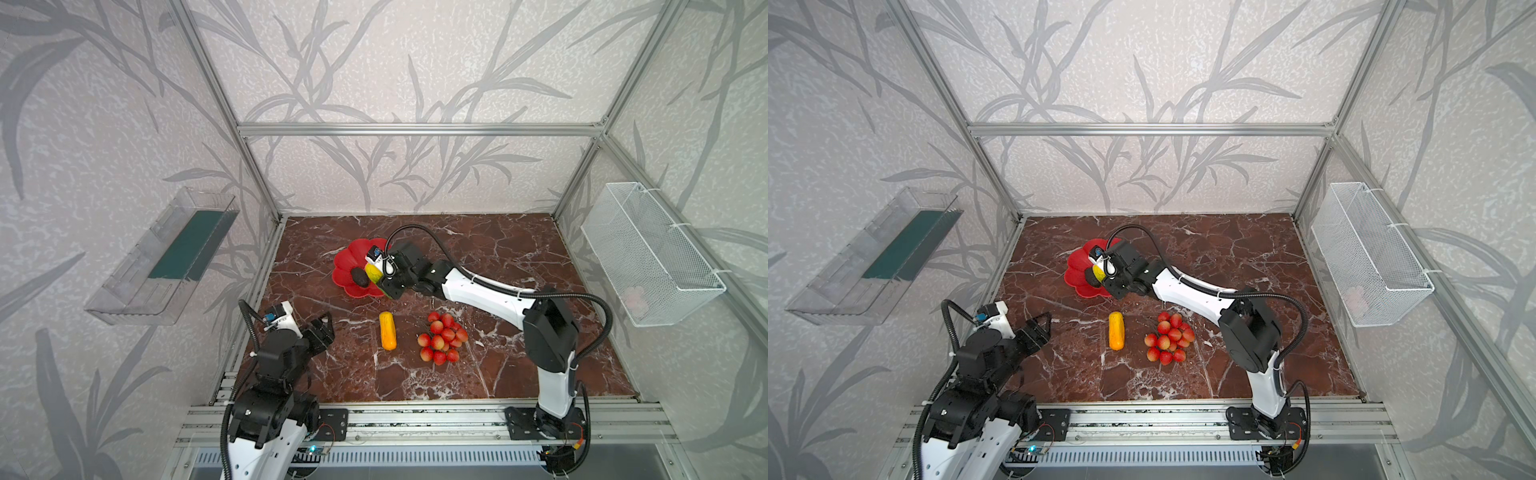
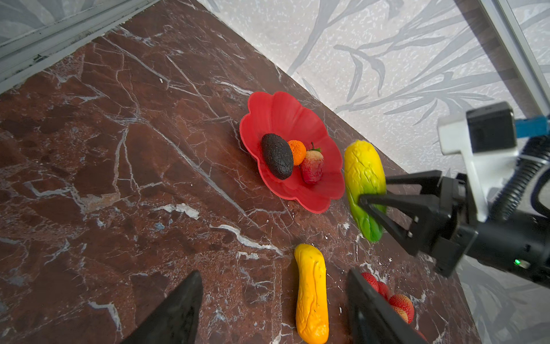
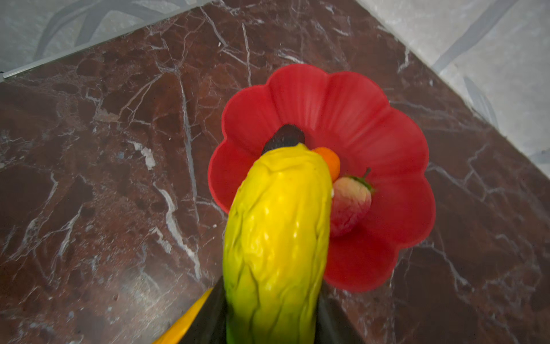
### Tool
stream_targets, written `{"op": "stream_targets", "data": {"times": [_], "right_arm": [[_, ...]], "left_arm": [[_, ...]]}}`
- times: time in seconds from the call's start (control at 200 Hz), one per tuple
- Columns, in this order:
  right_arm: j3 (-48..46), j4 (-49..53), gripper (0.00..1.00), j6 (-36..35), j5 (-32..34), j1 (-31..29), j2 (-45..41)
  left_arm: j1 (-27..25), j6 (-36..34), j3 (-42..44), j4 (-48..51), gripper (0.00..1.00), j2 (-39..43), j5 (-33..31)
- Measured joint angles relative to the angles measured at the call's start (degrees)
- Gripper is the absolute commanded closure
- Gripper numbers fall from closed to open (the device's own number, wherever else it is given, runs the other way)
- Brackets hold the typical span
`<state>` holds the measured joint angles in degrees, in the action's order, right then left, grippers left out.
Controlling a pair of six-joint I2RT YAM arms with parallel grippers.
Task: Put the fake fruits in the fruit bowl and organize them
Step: 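Carry the melon into the red bowl and release it with the right gripper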
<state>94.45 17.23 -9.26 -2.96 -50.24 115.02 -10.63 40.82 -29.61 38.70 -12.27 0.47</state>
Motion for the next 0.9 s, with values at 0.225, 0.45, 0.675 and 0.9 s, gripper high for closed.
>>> {"op": "stream_targets", "data": {"times": [0.225,0.45,0.675,0.9], "right_arm": [[10.3,2.0,0.65,-9.9,0.9,0.0,12.5],[16.8,2.1,0.51,-17.0,4.1,0.0,19.6],[18.2,2.4,0.24,-18.8,5.7,0.0,20.6],[9.7,-1.3,0.05,-14.5,6.8,0.2,14.3]], "left_arm": [[0.0,0.8,-0.9,0.6,0.24,0.5,1.3],[0.0,2.0,-1.7,0.7,0.25,0.6,2.3],[0.0,3.1,-1.7,0.5,0.25,0.6,2.9],[0.0,3.9,-1.7,-1.4,0.29,-1.7,5.6]]}}
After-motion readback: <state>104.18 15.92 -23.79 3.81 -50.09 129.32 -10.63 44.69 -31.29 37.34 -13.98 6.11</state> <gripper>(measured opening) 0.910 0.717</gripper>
